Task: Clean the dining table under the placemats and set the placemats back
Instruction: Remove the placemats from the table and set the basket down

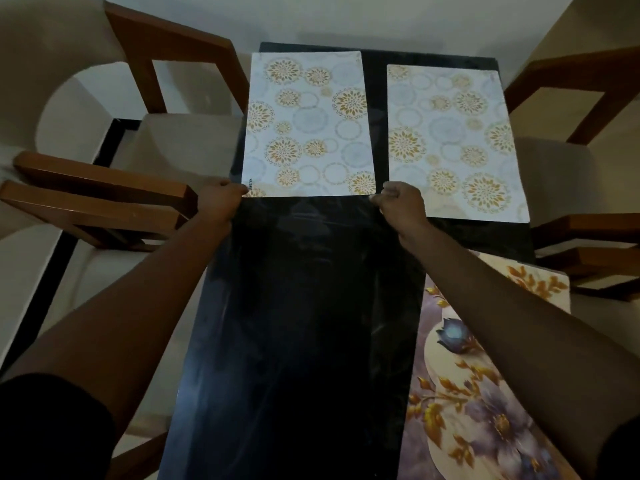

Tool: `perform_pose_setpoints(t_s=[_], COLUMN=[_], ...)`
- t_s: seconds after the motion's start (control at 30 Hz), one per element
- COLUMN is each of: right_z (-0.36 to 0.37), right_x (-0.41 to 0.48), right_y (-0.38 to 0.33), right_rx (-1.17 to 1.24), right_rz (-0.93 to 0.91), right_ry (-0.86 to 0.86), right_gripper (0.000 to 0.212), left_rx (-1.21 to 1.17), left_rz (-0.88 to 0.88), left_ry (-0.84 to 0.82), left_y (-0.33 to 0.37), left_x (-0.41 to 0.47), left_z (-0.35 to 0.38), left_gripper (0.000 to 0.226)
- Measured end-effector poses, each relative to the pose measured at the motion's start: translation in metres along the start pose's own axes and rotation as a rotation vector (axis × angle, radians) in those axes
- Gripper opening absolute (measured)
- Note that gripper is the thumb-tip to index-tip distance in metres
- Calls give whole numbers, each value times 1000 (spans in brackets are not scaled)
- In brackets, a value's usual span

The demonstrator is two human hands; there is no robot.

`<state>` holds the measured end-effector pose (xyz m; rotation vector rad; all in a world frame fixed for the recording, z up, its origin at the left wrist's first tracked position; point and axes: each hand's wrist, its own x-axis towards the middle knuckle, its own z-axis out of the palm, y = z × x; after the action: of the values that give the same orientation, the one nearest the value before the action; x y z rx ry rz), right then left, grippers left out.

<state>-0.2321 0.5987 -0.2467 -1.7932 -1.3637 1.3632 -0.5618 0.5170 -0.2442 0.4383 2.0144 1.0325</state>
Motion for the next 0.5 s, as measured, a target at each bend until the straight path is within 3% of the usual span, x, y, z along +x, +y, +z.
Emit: perform_pose_setpoints(t_s=[0.17,0.3,0.5], right_z=[23,28,32], right_x=[29,50,44], right_y=[-7,-5,-15], right_rx=[-34,74,161], right_rz=[52,145,124], right_ry=[56,92,142], right_gripper=[60,61,16], left_rx=[-26,-45,-68], left_rz=[-72,-148,-136], left_ry=[-11,-6,-24], left_y=[12,9,5], left_x=[19,33,40], left_z=[10,12,9], left_gripper=[17,10,4])
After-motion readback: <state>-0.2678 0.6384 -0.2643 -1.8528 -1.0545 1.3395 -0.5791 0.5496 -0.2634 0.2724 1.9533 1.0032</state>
